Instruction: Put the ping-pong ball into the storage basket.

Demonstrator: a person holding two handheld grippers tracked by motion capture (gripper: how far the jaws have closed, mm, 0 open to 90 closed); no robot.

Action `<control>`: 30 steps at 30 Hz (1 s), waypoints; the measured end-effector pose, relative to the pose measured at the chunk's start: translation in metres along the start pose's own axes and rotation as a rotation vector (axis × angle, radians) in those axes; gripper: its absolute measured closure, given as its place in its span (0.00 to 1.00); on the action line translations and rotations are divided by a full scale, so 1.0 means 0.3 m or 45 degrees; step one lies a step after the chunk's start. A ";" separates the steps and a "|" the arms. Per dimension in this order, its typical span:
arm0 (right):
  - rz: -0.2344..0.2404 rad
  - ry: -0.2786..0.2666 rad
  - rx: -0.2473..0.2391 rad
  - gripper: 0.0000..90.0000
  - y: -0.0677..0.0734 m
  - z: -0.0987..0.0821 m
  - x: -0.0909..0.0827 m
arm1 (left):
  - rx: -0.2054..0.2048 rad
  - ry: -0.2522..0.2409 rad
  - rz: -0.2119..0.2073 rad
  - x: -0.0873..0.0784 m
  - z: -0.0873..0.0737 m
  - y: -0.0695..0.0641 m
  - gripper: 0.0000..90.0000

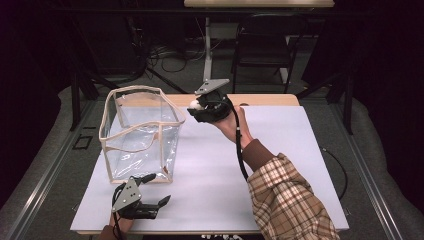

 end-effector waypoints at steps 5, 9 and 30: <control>0.004 0.003 -0.007 0.57 0.003 0.008 0.007 | -0.001 -0.001 0.000 0.000 0.000 0.000 0.18; 0.005 0.005 -0.008 0.57 0.005 0.013 0.013 | 0.001 0.000 0.001 0.000 0.000 0.000 0.18; 0.005 -0.011 -0.010 0.57 0.005 0.071 0.029 | 0.001 0.001 0.007 -0.002 0.000 0.002 0.18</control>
Point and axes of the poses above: each handheld gripper's, and its own axes: x roughly forward along the jaws, z roughly out of its top, y roughly to its left, the point moved 6 cm from there along x, roughly forward along the jaws, and after that the axes turned 9 degrees about y, right-handed, at the moved point
